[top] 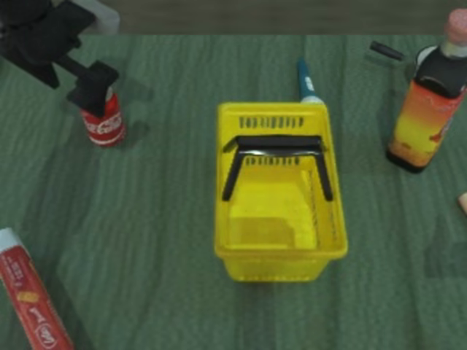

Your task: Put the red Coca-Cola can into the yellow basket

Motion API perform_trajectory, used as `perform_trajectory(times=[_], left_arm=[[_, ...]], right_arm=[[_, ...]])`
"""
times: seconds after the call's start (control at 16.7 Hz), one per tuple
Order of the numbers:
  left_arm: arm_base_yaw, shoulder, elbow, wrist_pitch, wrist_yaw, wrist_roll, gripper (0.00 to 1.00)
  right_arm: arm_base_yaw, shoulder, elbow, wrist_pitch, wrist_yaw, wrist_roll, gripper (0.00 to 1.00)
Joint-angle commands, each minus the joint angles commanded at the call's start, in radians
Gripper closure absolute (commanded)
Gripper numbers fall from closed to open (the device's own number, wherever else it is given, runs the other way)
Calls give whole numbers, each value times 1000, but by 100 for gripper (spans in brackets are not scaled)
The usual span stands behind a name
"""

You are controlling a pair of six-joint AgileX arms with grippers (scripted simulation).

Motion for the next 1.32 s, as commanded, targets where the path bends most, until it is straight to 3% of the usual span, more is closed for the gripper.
perform_trajectory(times=[0.3, 0.54, 0.96, 1.32], left_arm=[[3, 278, 360, -110, -31, 86, 0], [6, 366, 480, -135, -45, 114, 0], [5, 365, 463, -117, -45, 113, 0], [1, 364, 286, 59, -46, 109, 0]], right_arm=[[0, 0, 0, 0, 0, 0, 0], [0, 0, 0, 0, 0, 0, 0], [0, 0, 0, 0, 0, 0, 0], [0, 0, 0, 0, 0, 0, 0]])
